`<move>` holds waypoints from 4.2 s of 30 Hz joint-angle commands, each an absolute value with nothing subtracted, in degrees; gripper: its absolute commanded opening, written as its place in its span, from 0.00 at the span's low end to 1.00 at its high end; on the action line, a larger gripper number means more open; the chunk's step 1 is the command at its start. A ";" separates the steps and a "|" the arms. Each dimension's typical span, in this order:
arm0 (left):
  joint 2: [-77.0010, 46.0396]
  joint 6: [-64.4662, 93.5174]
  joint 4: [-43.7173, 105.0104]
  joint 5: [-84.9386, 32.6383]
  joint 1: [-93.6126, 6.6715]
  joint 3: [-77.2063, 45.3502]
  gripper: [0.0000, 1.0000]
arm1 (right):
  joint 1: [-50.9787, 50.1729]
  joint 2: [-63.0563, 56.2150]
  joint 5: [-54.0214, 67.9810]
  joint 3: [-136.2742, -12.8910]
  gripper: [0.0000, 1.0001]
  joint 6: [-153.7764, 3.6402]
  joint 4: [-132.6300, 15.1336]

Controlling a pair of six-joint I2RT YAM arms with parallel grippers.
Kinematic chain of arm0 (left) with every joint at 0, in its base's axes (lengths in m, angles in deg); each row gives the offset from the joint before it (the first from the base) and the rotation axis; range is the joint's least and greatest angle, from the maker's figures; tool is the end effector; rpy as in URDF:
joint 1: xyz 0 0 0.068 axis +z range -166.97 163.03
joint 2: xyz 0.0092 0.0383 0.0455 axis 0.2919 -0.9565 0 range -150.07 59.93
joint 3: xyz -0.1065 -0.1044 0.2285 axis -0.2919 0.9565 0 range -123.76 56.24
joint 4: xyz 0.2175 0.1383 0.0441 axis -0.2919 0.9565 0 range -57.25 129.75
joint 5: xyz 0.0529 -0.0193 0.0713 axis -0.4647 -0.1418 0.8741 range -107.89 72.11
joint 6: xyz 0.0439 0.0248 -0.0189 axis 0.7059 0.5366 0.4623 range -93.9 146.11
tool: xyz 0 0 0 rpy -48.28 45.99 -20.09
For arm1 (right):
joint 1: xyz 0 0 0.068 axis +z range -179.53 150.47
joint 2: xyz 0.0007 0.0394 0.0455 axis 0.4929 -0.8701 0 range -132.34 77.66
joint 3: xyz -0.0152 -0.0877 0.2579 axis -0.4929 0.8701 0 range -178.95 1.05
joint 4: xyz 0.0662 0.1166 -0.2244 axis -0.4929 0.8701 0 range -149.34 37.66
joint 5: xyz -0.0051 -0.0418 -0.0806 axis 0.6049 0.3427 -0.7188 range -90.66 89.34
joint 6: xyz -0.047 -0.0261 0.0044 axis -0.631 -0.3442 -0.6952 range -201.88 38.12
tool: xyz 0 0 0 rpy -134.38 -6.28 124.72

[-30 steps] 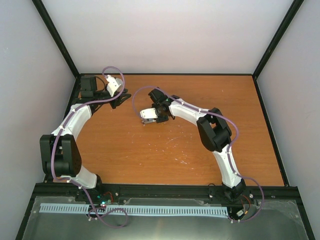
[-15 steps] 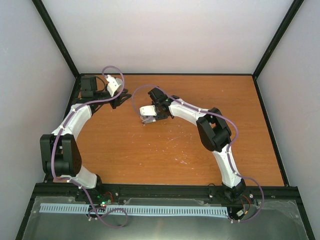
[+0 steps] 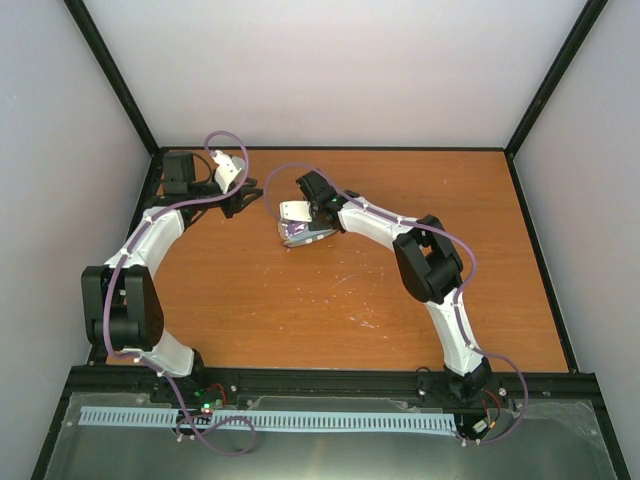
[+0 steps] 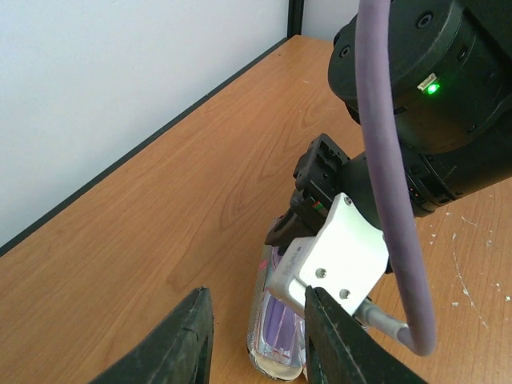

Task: Organize the sunglasses
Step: Place the sunglasses in the sunglasses case, then adjust the sunglasses case at the center of the board.

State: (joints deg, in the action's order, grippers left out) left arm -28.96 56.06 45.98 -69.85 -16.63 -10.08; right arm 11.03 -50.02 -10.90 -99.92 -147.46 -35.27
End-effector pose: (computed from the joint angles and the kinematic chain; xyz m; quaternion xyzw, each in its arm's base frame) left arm 0.3421 -0.0259 0.2828 0.3975 0.7226 -0.2694 0.4972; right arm 0.3809 0.3179 0.1814 -0.7320 0.5877 -0.1545 0.3081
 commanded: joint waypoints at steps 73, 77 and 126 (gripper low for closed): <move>-61.24 60.46 67.63 -67.27 -24.85 -30.40 0.19 | -0.74 -53.60 11.04 -106.77 0.03 -59.06 0.84; -60.02 59.76 66.81 -66.95 -25.14 -28.70 0.18 | -1.89 -52.52 5.61 -109.35 0.03 -59.60 3.75; -57.35 60.34 63.69 -66.18 -25.11 -24.53 0.18 | 0.03 -66.03 13.50 -129.22 0.03 -54.39 -11.23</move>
State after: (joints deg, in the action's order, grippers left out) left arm -59.58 60.26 64.34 -64.87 -24.87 -24.47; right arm -0.23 -64.84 12.35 -129.27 -55.47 -9.56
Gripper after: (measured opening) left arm 0.183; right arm 0.028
